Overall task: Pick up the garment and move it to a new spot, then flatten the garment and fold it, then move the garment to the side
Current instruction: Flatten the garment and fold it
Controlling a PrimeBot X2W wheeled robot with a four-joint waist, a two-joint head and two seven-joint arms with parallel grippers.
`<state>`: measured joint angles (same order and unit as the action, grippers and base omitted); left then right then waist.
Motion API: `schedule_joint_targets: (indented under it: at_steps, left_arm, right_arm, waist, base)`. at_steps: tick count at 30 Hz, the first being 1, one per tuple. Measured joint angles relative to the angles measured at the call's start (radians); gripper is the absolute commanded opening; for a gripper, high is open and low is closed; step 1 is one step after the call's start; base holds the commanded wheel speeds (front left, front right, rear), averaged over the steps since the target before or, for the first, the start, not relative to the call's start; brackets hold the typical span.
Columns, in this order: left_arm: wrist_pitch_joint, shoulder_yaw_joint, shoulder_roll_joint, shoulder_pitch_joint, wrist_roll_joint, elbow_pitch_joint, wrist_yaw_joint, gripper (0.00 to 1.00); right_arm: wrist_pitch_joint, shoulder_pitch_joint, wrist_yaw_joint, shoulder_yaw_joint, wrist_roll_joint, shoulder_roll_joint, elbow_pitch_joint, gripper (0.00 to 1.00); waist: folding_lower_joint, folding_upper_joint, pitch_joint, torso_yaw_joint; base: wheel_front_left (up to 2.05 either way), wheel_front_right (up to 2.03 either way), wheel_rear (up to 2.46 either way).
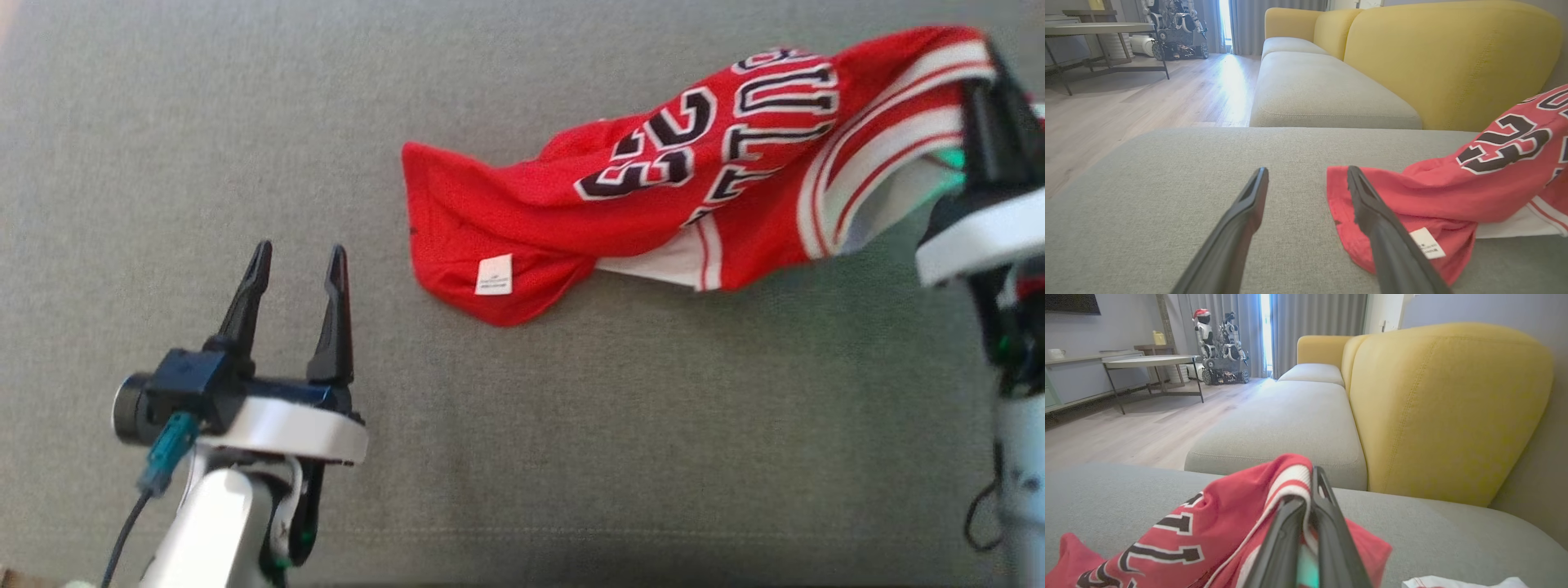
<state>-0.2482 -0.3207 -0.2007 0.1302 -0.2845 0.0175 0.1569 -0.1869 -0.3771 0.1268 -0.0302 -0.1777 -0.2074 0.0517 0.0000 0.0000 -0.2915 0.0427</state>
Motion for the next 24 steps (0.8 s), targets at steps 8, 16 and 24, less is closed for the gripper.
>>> schedule_joint_targets:
  at_steps: [8, 16, 24]
  left_arm:
    - [-0.001, -0.021, 0.028, 0.058, 0.002, 0.024, -0.023, 1.00]
    - [-0.001, -0.020, 0.051, 0.085, 0.016, 0.039, -0.043, 1.00]
    - [-0.001, 0.004, 0.055, 0.083, 0.035, 0.043, -0.051, 1.00]
  right_arm:
    - [-0.015, -0.178, 0.000, -0.020, -0.050, -0.045, -0.278, 0.00]
    - [0.042, -0.229, 0.000, -0.015, -0.051, -0.048, -0.568, 0.00]
    - [0.156, -0.221, 0.000, -0.008, -0.081, -0.031, -0.633, 1.00]
  waist:
    - [0.0000, 0.0000, -0.077, 0.054]
    - [0.0000, 0.0000, -0.107, 0.079]
    - [0.0000, 0.0000, -0.077, 0.051]
  base:
    - [0.00, 0.00, 0.00]
    - [0.00, 0.00, 0.00]
    - [0.00, 0.00, 0.00]
